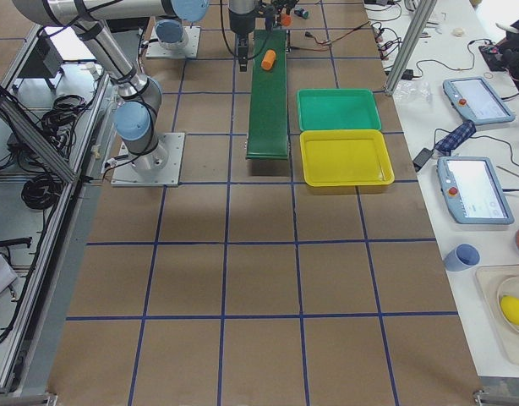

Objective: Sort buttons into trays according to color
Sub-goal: 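Carry the battery onto the green belt and release it, then grasp a green-capped push button with the left gripper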

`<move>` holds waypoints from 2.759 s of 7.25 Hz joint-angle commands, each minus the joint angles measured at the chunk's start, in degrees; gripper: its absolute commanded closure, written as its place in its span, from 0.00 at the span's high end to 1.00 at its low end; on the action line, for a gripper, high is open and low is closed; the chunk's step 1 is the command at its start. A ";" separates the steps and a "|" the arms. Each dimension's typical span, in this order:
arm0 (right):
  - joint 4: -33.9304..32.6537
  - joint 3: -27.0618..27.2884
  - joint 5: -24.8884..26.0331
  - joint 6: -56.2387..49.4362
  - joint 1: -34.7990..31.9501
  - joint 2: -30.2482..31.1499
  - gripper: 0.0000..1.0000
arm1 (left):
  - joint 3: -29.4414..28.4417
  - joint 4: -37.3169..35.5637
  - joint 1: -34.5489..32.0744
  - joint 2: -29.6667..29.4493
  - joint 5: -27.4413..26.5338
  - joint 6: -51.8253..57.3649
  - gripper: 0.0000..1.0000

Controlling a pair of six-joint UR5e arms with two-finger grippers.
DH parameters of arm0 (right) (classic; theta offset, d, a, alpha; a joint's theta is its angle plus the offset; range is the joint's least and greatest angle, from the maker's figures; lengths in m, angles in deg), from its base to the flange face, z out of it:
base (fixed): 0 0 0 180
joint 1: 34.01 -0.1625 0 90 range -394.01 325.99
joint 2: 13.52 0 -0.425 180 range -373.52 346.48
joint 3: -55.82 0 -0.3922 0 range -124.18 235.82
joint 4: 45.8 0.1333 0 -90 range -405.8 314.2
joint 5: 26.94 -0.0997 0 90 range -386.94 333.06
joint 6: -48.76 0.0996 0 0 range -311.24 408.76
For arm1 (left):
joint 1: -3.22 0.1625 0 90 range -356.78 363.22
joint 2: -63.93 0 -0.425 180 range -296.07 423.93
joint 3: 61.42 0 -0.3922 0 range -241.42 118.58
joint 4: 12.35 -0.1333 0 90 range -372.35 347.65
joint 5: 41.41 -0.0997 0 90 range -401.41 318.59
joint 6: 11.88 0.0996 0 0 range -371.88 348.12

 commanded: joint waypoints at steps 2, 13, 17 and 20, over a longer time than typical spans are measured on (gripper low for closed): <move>0.04 0.00 0.03 0.00 0.00 0.00 1.00 | 5.27 -2.23 -3.24 2.65 -0.99 4.85 0.00; -0.83 0.00 -0.40 0.18 -0.08 -0.44 1.00 | 1.69 -1.26 21.70 0.73 6.65 -11.30 1.00; -0.05 0.00 0.03 -0.17 0.00 -0.18 1.00 | -1.47 -3.20 22.24 -6.21 1.12 -49.92 1.00; -0.05 0.09 -0.23 0.00 0.00 -0.18 1.00 | -1.04 -8.47 21.81 -11.22 0.33 -65.44 1.00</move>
